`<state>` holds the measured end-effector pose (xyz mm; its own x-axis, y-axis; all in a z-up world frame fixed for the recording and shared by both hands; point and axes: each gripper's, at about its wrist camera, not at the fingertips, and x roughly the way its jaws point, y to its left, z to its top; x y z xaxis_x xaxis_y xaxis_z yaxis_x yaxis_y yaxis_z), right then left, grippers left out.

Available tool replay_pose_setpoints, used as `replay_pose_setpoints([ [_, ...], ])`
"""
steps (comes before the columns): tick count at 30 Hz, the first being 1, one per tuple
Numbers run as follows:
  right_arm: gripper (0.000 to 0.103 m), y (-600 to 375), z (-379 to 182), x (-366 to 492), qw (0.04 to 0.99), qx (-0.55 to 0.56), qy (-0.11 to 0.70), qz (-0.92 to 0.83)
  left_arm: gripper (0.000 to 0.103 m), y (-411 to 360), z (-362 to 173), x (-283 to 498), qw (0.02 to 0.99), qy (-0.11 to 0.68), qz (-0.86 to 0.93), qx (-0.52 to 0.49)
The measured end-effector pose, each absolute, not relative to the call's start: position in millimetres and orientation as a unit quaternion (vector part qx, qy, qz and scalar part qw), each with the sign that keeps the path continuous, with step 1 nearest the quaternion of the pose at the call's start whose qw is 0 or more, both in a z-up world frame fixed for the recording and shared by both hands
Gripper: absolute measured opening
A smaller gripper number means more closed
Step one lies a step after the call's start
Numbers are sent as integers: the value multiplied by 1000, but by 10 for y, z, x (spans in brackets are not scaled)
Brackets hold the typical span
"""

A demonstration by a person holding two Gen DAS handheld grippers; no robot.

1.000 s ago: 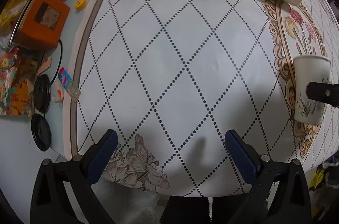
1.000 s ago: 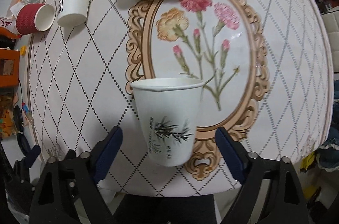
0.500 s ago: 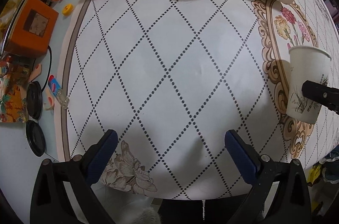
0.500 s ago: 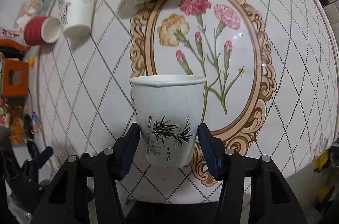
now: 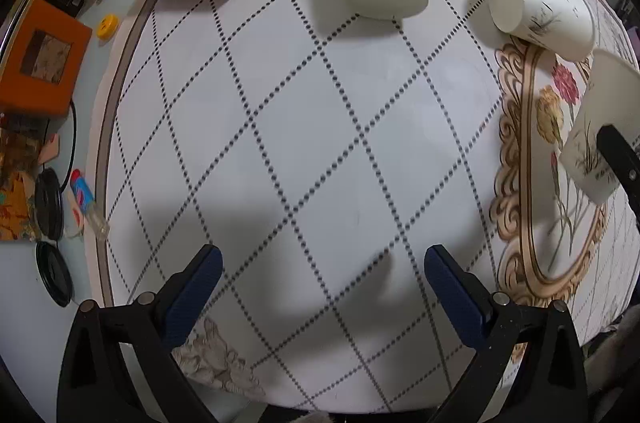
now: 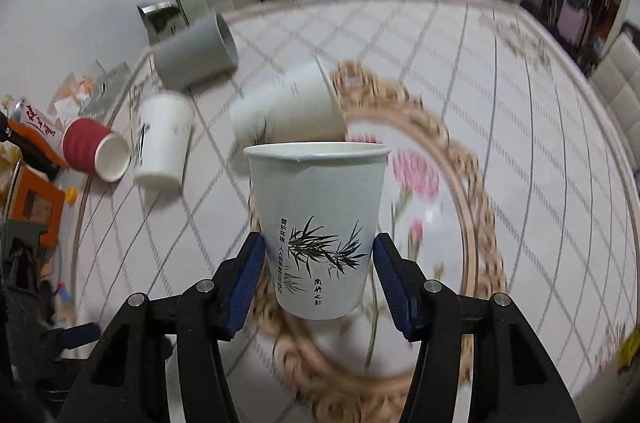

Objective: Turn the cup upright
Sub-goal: 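Rotate the held cup upright and lower it onto the flower oval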

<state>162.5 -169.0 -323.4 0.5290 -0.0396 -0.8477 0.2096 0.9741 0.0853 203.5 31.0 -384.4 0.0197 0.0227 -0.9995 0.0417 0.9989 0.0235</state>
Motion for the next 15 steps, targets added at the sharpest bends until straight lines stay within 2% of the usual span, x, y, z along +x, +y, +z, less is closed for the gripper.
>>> replay_pose_setpoints([
  [8, 58, -1566, -3445, 1599, 897, 33, 434, -77, 103, 228, -3954, 2118, 726, 686, -5, 48],
  [15, 60, -1571, -3499, 1396, 886, 32, 457, -76, 103, 189, -3925, 1934, 732, 678, -14, 64],
])
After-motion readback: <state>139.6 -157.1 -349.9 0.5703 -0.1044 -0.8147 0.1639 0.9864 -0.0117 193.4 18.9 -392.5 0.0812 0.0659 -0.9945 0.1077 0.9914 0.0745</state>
